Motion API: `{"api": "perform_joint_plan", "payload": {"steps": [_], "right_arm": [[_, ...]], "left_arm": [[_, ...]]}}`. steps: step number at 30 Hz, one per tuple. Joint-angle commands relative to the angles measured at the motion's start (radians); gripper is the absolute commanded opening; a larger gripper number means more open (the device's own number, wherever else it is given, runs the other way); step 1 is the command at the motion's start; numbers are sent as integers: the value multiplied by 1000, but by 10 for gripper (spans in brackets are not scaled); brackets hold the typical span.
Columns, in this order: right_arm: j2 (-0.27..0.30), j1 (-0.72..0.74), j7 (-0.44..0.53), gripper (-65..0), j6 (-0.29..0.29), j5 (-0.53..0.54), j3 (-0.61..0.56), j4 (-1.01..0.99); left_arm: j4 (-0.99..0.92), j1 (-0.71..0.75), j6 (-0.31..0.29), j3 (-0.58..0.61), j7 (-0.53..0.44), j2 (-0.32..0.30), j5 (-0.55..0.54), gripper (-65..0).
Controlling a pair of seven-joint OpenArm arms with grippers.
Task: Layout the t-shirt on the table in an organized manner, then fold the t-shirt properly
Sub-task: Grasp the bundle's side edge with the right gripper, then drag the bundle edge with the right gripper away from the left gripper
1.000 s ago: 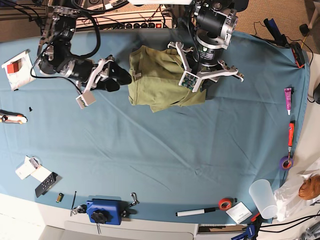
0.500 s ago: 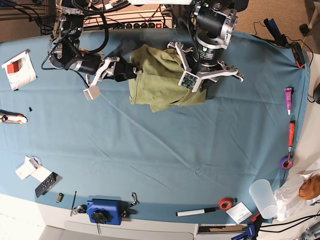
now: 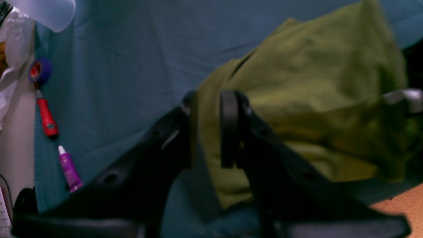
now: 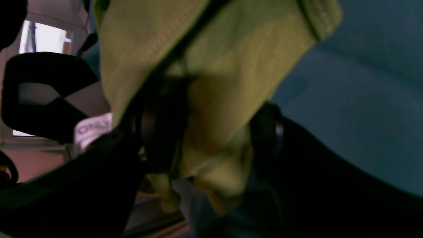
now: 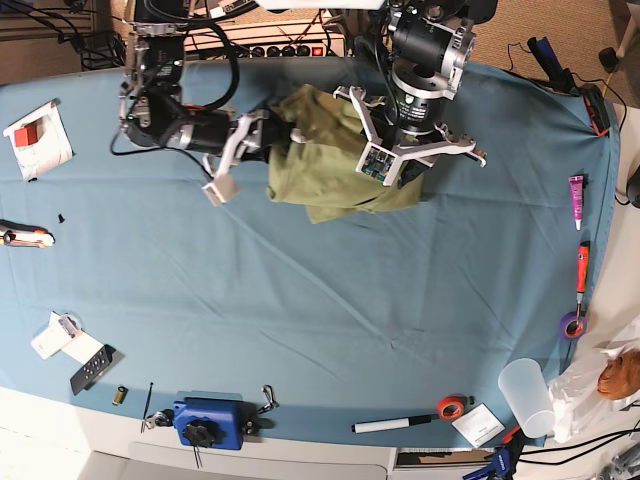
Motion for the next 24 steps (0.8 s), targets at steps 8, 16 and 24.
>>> {"api": "perform_joint_plan", "payload": {"steps": [8, 16, 24], "right_arm": [[-42, 12, 48, -546, 3, -120, -14, 13], [-27, 71, 35, -650, 2, -282, -15, 13], [159, 229, -53, -650, 6, -295, -16, 13]], "left_arm": [[18, -2, 3, 0, -21, 3, 8, -540], [18, -2, 3, 0, 27, 3, 8, -541], [18, 14, 3, 0, 83, 3, 9, -541]]}}
